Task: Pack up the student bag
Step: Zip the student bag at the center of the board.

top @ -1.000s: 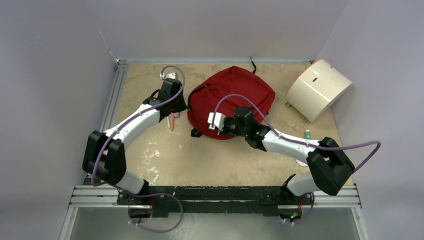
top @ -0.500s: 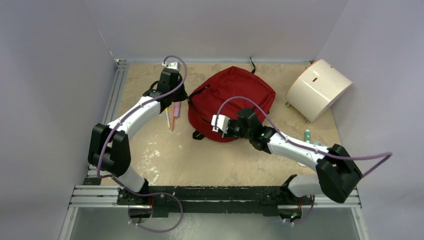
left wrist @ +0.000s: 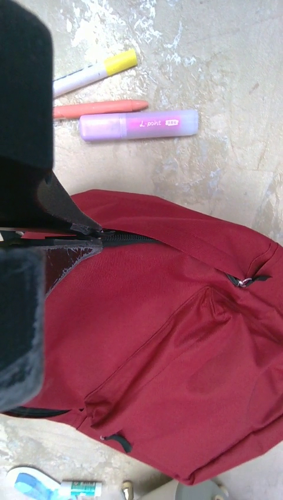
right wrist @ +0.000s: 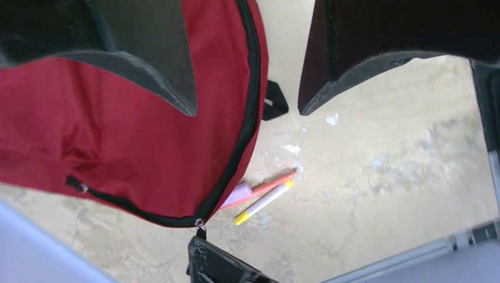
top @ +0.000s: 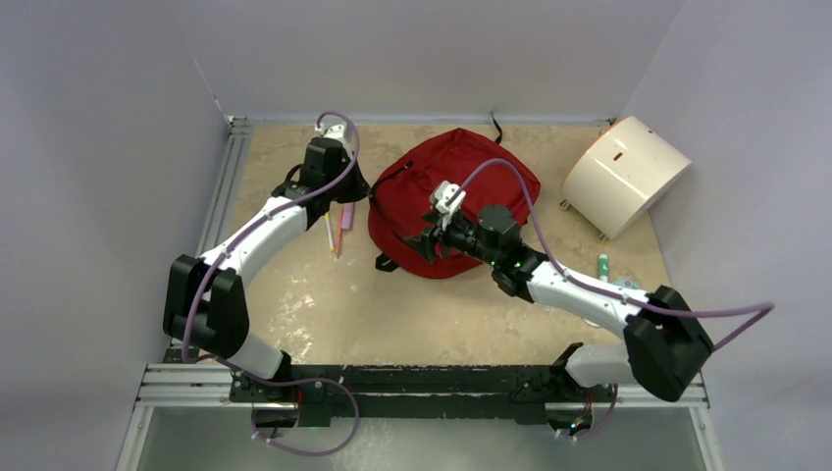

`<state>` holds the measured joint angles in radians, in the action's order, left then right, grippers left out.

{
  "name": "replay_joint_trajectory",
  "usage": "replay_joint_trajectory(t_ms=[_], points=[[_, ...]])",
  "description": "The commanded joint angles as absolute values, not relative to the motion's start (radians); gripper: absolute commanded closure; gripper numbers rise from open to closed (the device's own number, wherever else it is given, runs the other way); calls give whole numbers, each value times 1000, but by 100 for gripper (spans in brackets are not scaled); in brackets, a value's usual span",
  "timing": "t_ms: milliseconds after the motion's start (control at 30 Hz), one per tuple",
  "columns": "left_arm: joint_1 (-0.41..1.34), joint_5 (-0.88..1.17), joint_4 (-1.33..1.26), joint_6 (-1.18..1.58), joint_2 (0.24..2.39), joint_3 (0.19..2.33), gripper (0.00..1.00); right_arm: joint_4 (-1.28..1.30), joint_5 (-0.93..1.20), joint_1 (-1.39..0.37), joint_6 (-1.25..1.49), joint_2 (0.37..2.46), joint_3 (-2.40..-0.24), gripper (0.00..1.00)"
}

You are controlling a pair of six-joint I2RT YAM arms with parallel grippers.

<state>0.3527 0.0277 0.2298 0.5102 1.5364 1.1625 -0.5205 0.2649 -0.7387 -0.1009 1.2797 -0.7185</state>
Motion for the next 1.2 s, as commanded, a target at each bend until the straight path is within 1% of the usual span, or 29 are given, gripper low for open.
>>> replay_joint_trajectory(t_ms=[0, 33, 133, 233, 367, 533, 867, 1067, 1167], points=[[350, 75, 197, 506, 1472, 1164, 100, -718, 117, -738, 273, 1367, -788, 32], [352, 77, 198, 506, 1469, 1164, 100, -726, 102, -739, 306, 1391, -803, 32], [357, 81, 199, 507, 1465, 1164, 100, -743, 108, -751, 346, 1461, -858, 22], [362, 90, 200, 512, 1465, 1164, 100, -742, 84, -762, 353, 1537, -909, 17], [376, 90, 202, 515, 1459, 1160, 100, -729, 84, -765, 343, 1625, -973, 18], [392, 87, 202, 520, 1454, 1154, 100, -719, 65, -777, 327, 1707, -1036, 21], [400, 87, 204, 523, 1454, 1161, 100, -679, 7, -807, 279, 1808, -1101, 33], [400, 90, 209, 527, 1451, 1164, 100, -641, -72, -828, 235, 1822, -1101, 54], [400, 84, 210, 535, 1452, 1161, 100, -640, -81, -836, 225, 1820, -1085, 66]])
